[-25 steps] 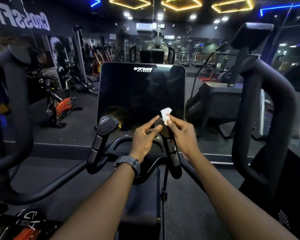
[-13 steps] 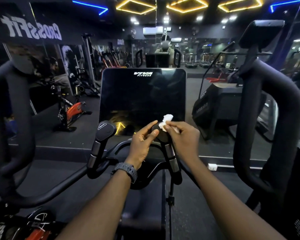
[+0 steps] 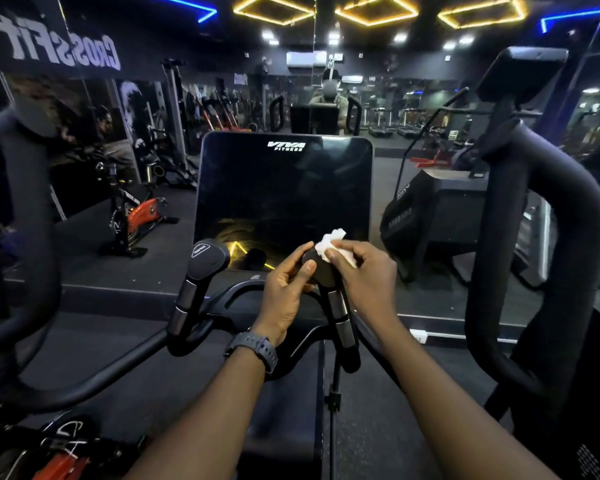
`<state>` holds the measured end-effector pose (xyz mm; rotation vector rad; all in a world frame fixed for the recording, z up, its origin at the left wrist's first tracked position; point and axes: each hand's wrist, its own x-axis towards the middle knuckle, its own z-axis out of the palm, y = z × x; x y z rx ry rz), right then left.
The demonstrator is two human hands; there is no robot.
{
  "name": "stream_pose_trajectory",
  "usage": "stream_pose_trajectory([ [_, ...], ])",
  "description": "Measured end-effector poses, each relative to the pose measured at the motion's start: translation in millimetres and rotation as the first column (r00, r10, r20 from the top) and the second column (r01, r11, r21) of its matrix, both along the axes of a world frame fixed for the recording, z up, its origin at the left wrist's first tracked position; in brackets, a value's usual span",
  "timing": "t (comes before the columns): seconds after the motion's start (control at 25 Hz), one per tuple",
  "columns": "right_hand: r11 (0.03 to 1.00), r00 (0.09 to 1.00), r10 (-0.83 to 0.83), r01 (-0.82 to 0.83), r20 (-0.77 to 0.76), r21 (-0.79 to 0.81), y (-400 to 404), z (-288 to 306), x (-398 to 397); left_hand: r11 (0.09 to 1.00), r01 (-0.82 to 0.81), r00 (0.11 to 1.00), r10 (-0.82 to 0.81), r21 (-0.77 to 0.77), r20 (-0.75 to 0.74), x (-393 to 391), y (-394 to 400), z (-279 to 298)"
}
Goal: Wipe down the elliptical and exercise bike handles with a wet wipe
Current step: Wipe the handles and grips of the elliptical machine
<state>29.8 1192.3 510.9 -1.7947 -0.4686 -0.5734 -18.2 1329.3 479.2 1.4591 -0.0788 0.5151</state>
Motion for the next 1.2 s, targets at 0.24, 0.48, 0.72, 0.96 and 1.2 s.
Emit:
stream_pose_trajectory([
  [0.24, 0.998, 0.999, -0.031, 0.031, 0.007, -0.049, 2, 7, -1, 0.982, -0.037, 0.999, 0.037, 0.187, 0.005, -1, 9, 12],
  [0.48, 0.987, 1.000, 0.010, -0.010, 0.004, -0.163, -5, 21, -3, 0.849, -0.136, 0.989, 0.145, 0.511, 0.024, 7, 25, 32],
  [0.72, 0.992, 0.986, 0.058, -0.039, 0.156, -0.119, 57, 56, -16, 0.580, -0.424, 0.906, 0.271, 0.696, 0.326, -8, 63, 79],
  [0.96, 0.862, 0.890, 0.344, -0.172, 0.299, -0.477, 161, 36, -45, 0.623, -0.540, 0.793, 0.602, 0.566, 0.095, -59, 164, 32],
  [1.2, 0.786, 0.696, 0.424, 0.035, 0.579, -0.617, 159, -14, -31, 0.752, -0.520, 0.827, 0.562, 0.405, 0.016, -64, 160, 6],
])
